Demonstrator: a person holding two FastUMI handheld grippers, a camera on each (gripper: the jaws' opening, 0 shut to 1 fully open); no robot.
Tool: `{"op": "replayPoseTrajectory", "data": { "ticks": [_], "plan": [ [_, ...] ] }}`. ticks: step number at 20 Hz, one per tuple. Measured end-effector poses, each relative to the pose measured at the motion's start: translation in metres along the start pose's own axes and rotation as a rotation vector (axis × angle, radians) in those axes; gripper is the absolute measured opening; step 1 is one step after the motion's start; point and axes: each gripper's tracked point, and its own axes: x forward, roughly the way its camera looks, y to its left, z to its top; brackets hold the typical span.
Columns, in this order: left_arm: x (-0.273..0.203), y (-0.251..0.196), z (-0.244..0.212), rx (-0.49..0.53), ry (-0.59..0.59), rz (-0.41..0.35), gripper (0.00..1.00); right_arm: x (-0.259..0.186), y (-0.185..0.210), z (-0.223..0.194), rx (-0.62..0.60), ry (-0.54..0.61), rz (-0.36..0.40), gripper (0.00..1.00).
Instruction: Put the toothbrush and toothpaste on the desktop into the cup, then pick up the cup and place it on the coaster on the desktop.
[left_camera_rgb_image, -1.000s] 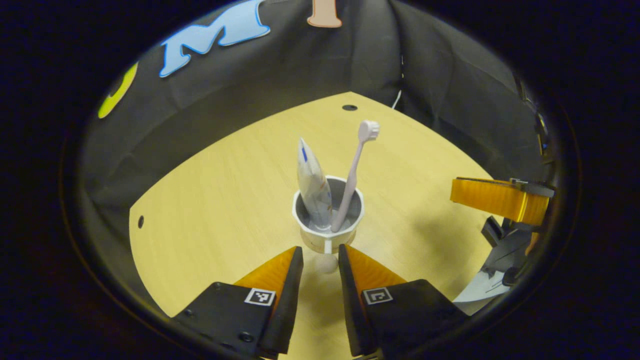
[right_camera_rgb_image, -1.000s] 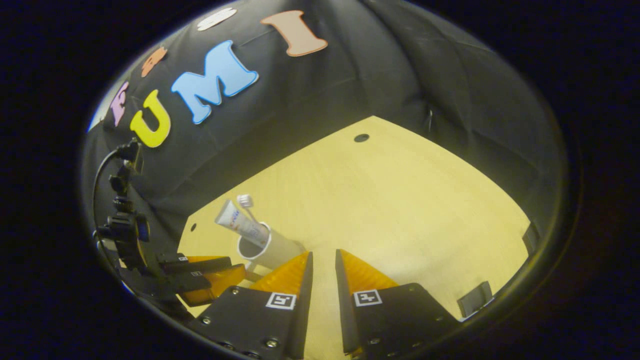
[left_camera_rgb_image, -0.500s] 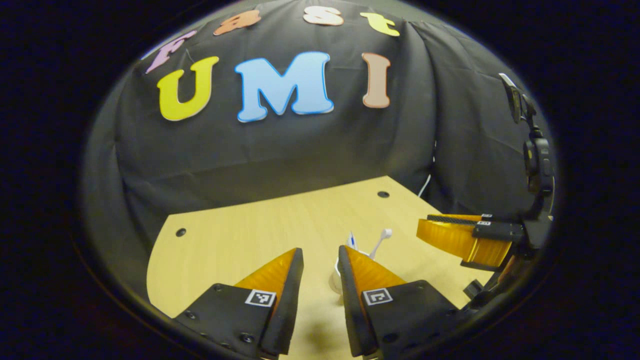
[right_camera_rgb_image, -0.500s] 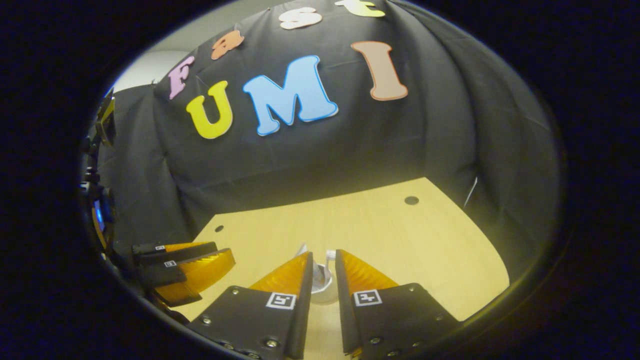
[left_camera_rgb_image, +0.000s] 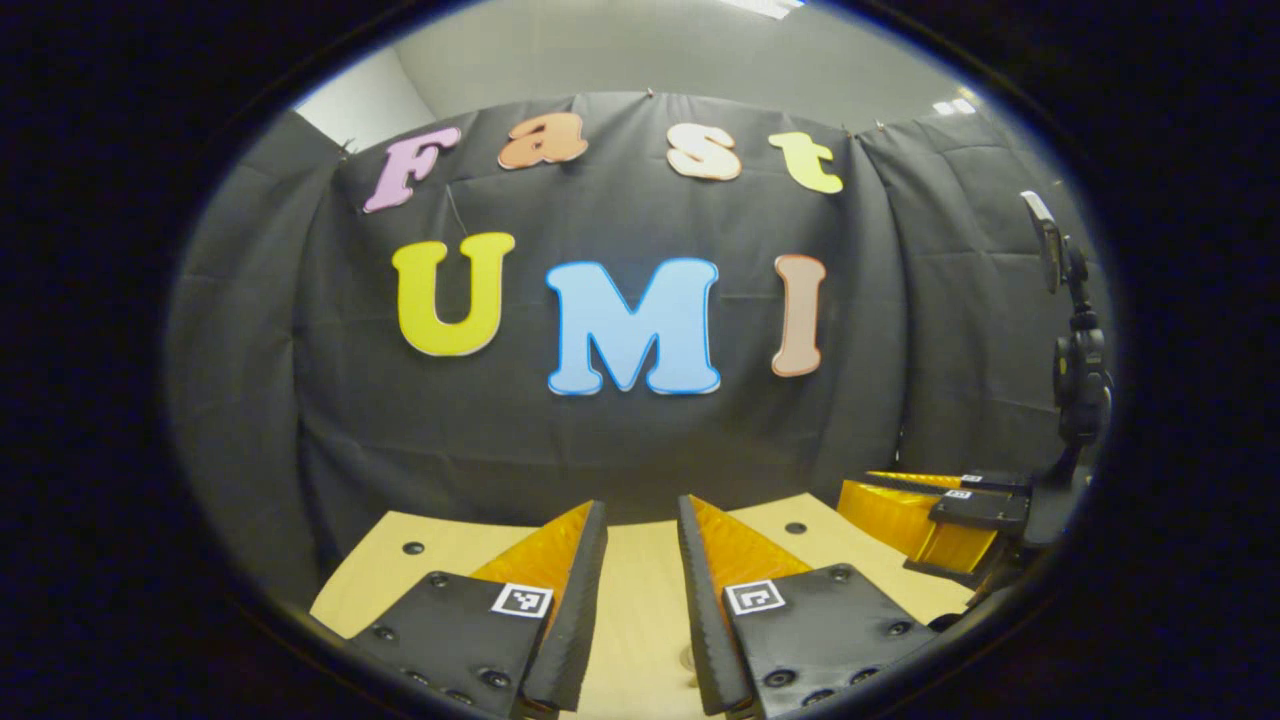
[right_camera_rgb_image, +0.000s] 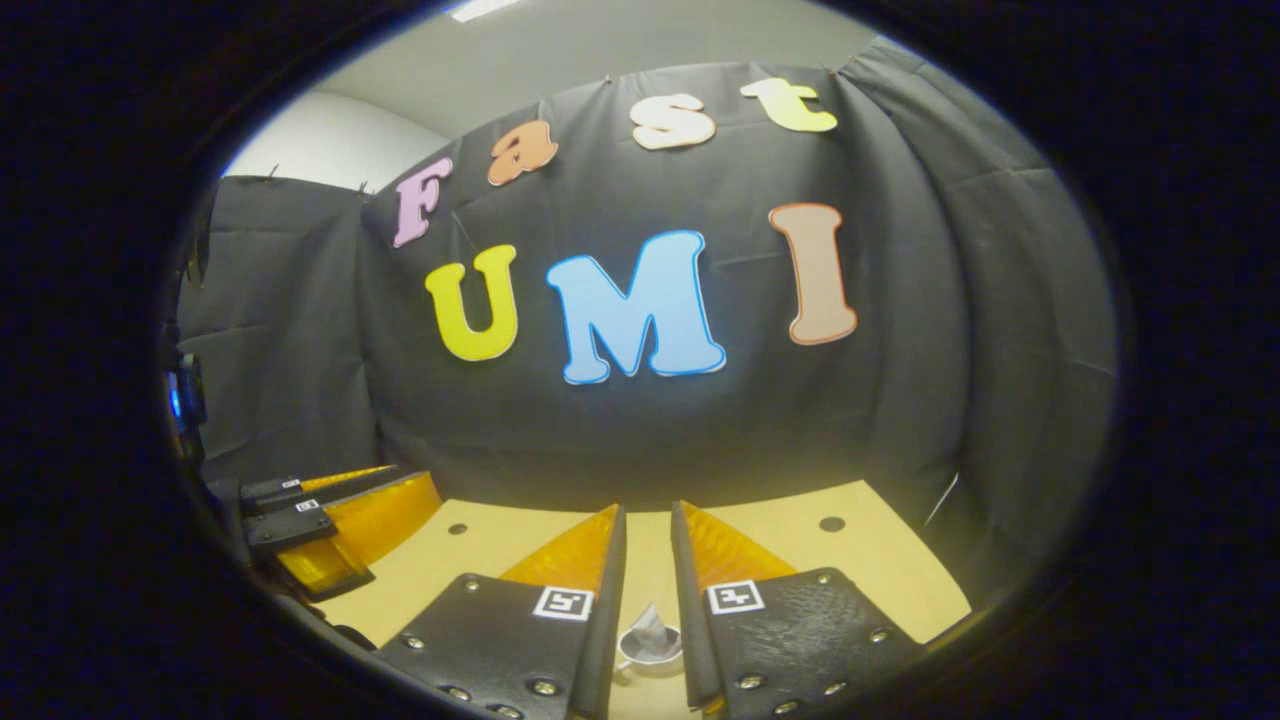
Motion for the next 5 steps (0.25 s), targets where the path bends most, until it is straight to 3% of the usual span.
{"op": "replayPoseTrajectory", "data": {
  "ticks": [5],
  "plan": [
    [0.0121, -0.0008, -0.0074, 0.000, -0.071, 0.013, 0.47, -0.0068, -0.0003, 0.0141, -0.069, -0.069, -0.035, 0.27]
  ]
}}
